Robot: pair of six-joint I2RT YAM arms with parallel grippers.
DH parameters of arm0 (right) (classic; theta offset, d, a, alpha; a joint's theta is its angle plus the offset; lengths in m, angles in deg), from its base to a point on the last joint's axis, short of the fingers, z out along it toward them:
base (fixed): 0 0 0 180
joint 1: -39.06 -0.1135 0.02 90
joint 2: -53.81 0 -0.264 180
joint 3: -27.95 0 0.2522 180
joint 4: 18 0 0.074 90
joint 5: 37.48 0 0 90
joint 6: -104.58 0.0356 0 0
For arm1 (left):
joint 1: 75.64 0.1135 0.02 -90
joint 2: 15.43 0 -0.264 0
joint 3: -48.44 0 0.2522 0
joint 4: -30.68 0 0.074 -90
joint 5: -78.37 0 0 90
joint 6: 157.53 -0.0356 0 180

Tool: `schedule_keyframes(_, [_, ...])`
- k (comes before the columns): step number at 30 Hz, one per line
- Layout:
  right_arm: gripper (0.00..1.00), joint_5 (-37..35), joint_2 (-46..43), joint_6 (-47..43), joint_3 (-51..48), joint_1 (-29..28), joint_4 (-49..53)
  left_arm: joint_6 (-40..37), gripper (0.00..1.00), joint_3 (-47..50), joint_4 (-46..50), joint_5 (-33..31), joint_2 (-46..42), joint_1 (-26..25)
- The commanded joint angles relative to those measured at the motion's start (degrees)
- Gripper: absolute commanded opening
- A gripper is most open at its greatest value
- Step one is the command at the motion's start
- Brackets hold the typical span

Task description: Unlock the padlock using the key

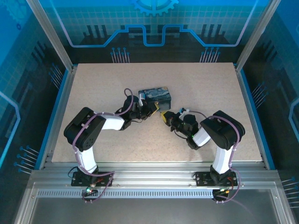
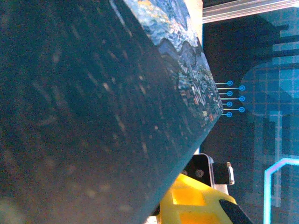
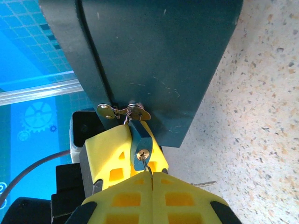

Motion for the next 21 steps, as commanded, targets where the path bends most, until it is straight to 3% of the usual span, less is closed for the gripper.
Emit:
schedule_keyframes(1, [0.0,0.5,3.1,4.1,2.8,-0.1,-2.3,0.6,0.0,0.3,-4.2,3.4,-0.1,-0.7])
schedule_keyframes(10, [0.0,2.0,2.1,-1.0,8.9,0.9,5.8,0.0,0.0,0.2,-3.6,4.6,-1.0,-1.8])
schedule_keyframes(21, [0.0,2.7,1.4,-2.3,10.0,0.9,8.0,0.5,0.0,0.5,-4.4,5.6,-0.4,-2.3])
